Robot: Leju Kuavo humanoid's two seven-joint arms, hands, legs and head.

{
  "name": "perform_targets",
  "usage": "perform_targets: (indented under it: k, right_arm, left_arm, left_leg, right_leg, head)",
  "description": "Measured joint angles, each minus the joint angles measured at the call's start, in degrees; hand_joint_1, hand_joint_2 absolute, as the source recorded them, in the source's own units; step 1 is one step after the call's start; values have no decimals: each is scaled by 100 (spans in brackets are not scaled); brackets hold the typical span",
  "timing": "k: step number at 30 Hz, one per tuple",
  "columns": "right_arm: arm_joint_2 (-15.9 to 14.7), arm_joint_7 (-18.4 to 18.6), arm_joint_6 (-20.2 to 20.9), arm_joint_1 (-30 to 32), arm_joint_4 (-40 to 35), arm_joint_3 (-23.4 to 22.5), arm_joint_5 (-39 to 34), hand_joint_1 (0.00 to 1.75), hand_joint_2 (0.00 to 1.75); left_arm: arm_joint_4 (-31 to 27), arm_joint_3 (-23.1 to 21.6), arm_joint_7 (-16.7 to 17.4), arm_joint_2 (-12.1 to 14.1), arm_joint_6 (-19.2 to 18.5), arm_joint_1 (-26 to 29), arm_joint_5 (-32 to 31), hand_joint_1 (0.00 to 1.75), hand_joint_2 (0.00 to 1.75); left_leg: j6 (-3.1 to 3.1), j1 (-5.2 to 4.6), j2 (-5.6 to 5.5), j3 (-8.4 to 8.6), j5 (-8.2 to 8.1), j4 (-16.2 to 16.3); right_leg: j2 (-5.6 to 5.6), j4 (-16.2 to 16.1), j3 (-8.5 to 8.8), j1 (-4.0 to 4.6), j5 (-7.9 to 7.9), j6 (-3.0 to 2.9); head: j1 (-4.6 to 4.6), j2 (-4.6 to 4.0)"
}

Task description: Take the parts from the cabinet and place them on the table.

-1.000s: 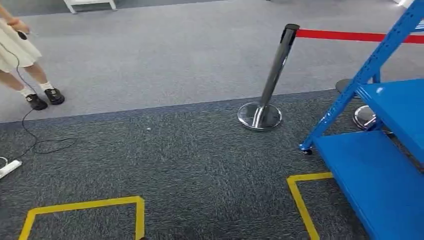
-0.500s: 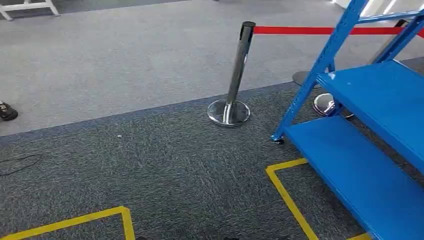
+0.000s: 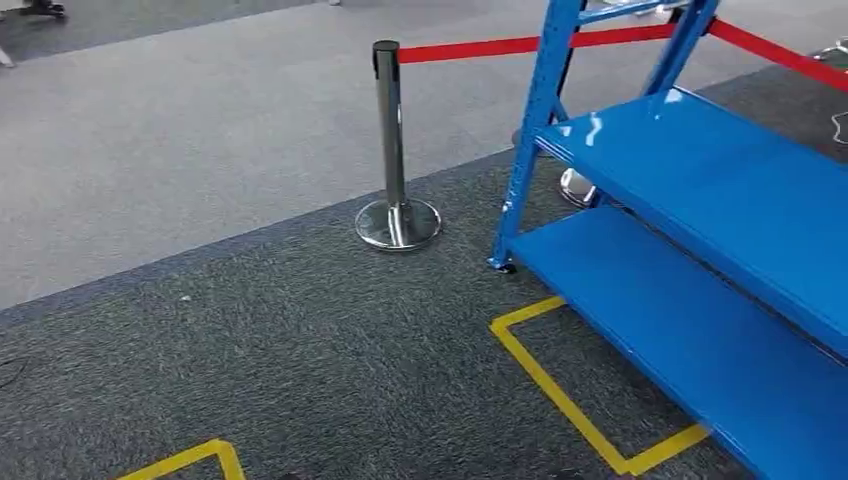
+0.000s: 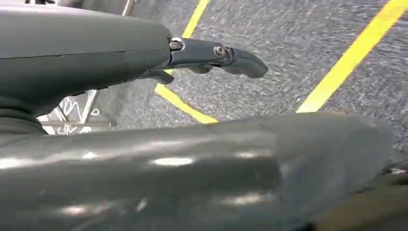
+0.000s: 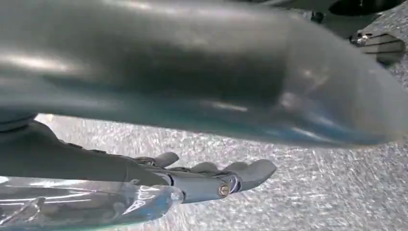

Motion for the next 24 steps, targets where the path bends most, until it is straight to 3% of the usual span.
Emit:
perform_targets:
  k: [1, 3, 4, 5, 6, 9, 10, 11, 12, 14, 15, 16, 17, 18, 19, 20, 21, 24]
  right_arm:
    - [0, -2, 2, 14, 0, 0, -4, 0, 0]
    - [0, -7, 11, 18, 0, 0, -9, 0, 0]
    - [0, -7, 11, 12, 0, 0, -9, 0, 0]
    - [-2, -7, 11, 0, -2, 0, -7, 0, 0]
    - [-2, -7, 11, -18, -2, 0, -4, 0, 0]
    - [0, -7, 9, 39, 0, 0, 0, 0, 0]
    - [0, -4, 9, 62, 0, 0, 0, 0, 0]
    - [0, 0, 9, 70, 0, -2, 0, 0, 0]
    - [0, 0, 9, 48, 0, -2, 0, 0, 0]
    - [0, 0, 9, 12, 0, -2, 2, 0, 0]
    - [0, 0, 9, 15, 0, -2, 2, 0, 0]
    - [0, 2, 9, 31, 0, -2, 2, 0, 0]
    - [0, 4, 9, 51, 0, -2, 2, 0, 0]
    - [-2, 13, 9, 56, 0, -2, 0, 0, 0]
    - [-2, 15, 9, 46, 0, -2, 2, 0, 0]
    - [0, 15, 9, 25, 0, -2, 4, 0, 0]
    - [0, 17, 9, 0, 0, 0, 7, 0, 0]
    - [0, 24, 9, 16, 0, -2, 7, 0, 0]
  left_arm:
    - [0, 0, 0, 0, 0, 11, 0, 0, 0]
    - [0, 0, -2, 0, 0, 2, 0, 0, 0]
    - [0, 0, -9, 0, 0, -4, 0, 0, 0]
    - [0, 2, -11, -2, 0, -5, 0, 0, 0]
    - [0, 2, -17, 2, 0, -14, 0, 0, 0]
    - [0, 2, -17, -4, 0, -11, 0, 0, 0]
    - [0, 4, -17, -2, 2, -26, -2, 0, 0]
    - [0, 4, -17, -2, 2, -35, -2, 0, 0]
    - [0, 7, -20, -2, 2, -31, -4, 0, 0]
    - [0, 9, -20, 4, 2, -1, -4, 0, 0]
    - [0, 9, -18, 7, 2, 6, -4, 0, 0]
    - [0, 9, -20, 7, 2, 8, -4, 0, 0]
    - [0, 9, -17, 7, 2, 3, -4, 0, 0]
    - [0, 11, -20, 7, 2, -4, -7, 0, 0]
    - [0, 11, -22, 2, 2, -5, -7, 0, 0]
    - [0, 11, -26, 4, 2, -2, -7, 0, 0]
    - [0, 11, -31, 4, 2, -1, -7, 0, 0]
    - [0, 11, -33, 2, 2, -10, -7, 0, 0]
  left_leg:
    - [-5, 5, -5, 35, 156, -108]
    - [-25, 54, -88, 390, 672, -881]
    - [-62, 107, -286, 620, 882, -1348]
    - [-89, 162, -586, 749, 906, -1687]
    - [-18, 160, -573, 758, 833, -1701]
    - [120, 107, -392, 755, 866, -1715]
    - [178, 126, -300, 759, 886, -1749]
    - [204, 105, -264, 762, 893, -1753]
    - [237, 81, -179, 762, 883, -1753]
    - [269, 30, 14, 763, 867, -1751]
    - [276, 15, 94, 766, 862, -1751]
    - [283, 5, 165, 775, 855, -1750]
    - [279, 1, 218, 787, 848, -1750]
    - [270, 1, 278, 809, 836, -1750]
    - [247, -1, 329, 838, 820, -1749]
    - [215, -31, 373, 857, 797, -1743]
    - [185, -57, 417, 860, 772, -1727]
    - [96, -38, 594, 919, 776, -1783]
  right_leg:
    - [76, 3, 2, -7, 3, 7]
    - [237, 7, 7, -31, 19, 49]
    - [309, 11, 2, -41, 21, 88]
    - [376, 76, -45, 3, 9, 145]
    - [458, 78, -100, -18, 16, 172]
    - [627, -6, -166, -80, 92, 303]
    - [469, 54, -178, -78, 58, 306]
    - [91, 237, -258, -30, -74, 303]
    - [-71, 656, -467, -22, -321, 304]
    - [-164, 1599, -909, -22, -721, 301]
    - [-177, 1832, -1013, -22, -764, 298]
    - [-182, 1776, -965, -19, -674, 289]
    - [-194, 1462, -779, -14, -479, 274]
    - [-255, 949, -487, -4, -243, 253]
    - [-431, 404, -170, 14, -47, 227]
    - [-770, 118, -27, 77, -116, 206]
    - [-665, 104, -4, 76, -86, 137]
    - [-471, 92, -79, 114, -78, 44]
  head:
    - [0, 0]
    - [2, 0]
    - [-2, 0]
    - [-29, 0]
    - [-20, 0]
    - [-41, 0]
    - [-37, 0]
    - [15, 0]
    - [46, 0]
    - [46, 0]
    - [39, 0]
    - [44, 0]
    - [44, 0]
    - [46, 0]
    - [48, 0]
    - [48, 0]
    - [30, 0]
    - [46, 2]
